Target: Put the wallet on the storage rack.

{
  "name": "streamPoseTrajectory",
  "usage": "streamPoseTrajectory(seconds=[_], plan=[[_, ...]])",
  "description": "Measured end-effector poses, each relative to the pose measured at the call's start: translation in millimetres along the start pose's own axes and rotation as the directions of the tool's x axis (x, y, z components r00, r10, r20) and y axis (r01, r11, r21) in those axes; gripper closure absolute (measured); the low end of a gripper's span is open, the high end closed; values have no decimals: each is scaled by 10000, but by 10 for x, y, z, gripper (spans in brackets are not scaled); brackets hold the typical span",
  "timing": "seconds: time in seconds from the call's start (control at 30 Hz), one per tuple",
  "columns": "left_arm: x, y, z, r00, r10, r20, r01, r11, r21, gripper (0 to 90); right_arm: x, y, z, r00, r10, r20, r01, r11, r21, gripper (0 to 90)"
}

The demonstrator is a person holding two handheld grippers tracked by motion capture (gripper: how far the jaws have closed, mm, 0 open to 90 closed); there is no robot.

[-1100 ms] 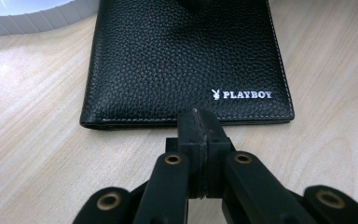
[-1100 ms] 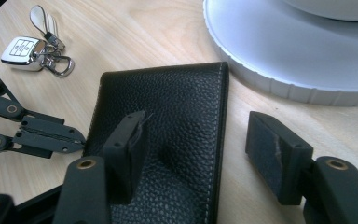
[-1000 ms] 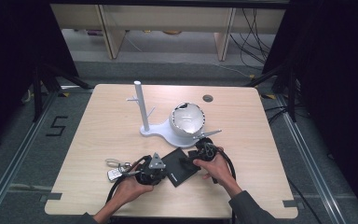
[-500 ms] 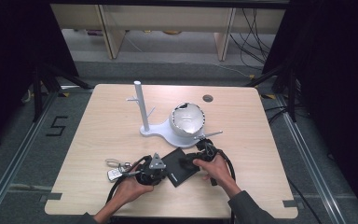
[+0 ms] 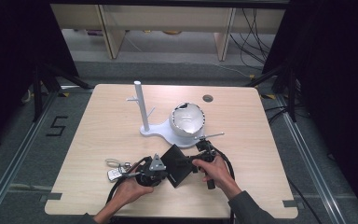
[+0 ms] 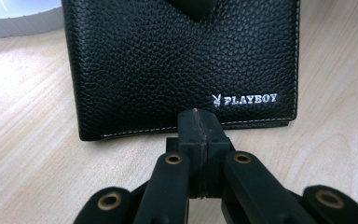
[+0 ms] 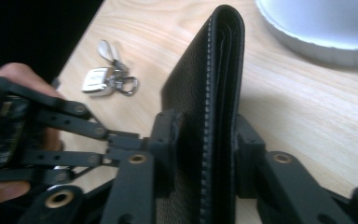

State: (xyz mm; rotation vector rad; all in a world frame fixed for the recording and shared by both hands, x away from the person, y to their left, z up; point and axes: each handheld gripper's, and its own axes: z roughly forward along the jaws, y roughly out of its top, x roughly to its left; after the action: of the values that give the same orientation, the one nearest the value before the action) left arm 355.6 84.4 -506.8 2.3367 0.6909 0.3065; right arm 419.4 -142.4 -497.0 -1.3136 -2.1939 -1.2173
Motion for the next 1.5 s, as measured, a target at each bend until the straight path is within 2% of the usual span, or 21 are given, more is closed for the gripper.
streamPoseTrajectory(seconds=[0.23,0.27,0.33,0.4,0.43,0.47,0.5,0.53,0.6,0.63,0.9,0.97,1.0,1.07,1.13,1.23,1.27,1.37,1.43,1.47,1.5], plan=[[-10,4,-4,10000,38,57,-38,10000,43,891,-40,4,-22,9990,-377,-246,375,9993,-81,733],[-9,4,-6,10000,66,59,-66,10000,58,891,-30,4,-30,9996,-255,-106,254,9997,-55,739],[-11,8,-9,9999,137,62,-137,9998,122,890,-15,5,-53,9989,149,-447,-141,9998,170,755],[-10,7,-9,9999,132,53,-132,9999,102,887,-3,7,-58,9984,247,-501,-235,9994,251,763],[-19,3,-8,10000,-81,55,80,9999,92,887,-3,7,-58,9984,247,-501,-235,9994,251,763],[-4,5,-12,9999,119,96,-120,9999,105,878,5,22,-64,9983,158,-567,-140,9994,326,768],[-1,8,-18,9999,102,128,-104,9998,163,878,5,22,-64,9983,158,-567,-140,9994,326,768],[-17,3,-21,10000,-75,12,76,10000,-57,864,36,48,-74,9998,48,-191,-43,9996,281,774],[-10,9,-39,10000,26,34,-26,10000,-48,852,49,61,-70,9994,180,-295,-171,9993,320,777],[-8,13,-54,9999,50,91,-49,9999,-115,840,64,75,-82,9982,25,-593,-6,9995,307,779],[-10,-11,-245,9999,-109,107,113,9990,-439,768,202,180,-175,9991,-310,-305,316,9993,220,785],[-23,-27,-312,9996,-156,237,168,9984,-539,732,218,227,-234,9960,-838,-307,840,9964,59,785],[-17,-56,-380,9998,-154,138,161,9984,-537,706,259,235,-278,9987,-419,-283,427,9987,265,785],[-21,-91,-442,9991,-389,162,397,9977,-555,650,285,255,-334,9989,-317,-345,324,9993,200,785],[-9,-120,-496,9991,-372,180,381,9976,-579,618,260,278,-397,9943,-971,-450,962,9951,-223,784],[-10,-148,-547,9987,-452,236,464,9975,-536,538,295,296,-473,9971,-656,-374,647,9976,-253,784],[-24,-173,-572,9978,-639,183,649,9963,-564,538,295,304,-523,9969,-768,-198,761,9966,-328,784],[-38,-229,-629,9983,-563,140,569,9975,-425,483,315,330,-642,9962,-760,-419,737,9958,-535,784],[-46,-271,-667,9986,-534,67,536,9981,-288,449,286,374,-757,9923,-1224,-211,1202,9890,-867,784],[-60,-294,-685,9982,-596,67,597,9979,-266,447,304,384,-800,9947,-1001,-228,979,9918,-822,784],[-79,-334,-714,9982,-577,189,582,9980,-263,442,290,400,-841,9937,-1107,-180,1086,9899,-916,784]])
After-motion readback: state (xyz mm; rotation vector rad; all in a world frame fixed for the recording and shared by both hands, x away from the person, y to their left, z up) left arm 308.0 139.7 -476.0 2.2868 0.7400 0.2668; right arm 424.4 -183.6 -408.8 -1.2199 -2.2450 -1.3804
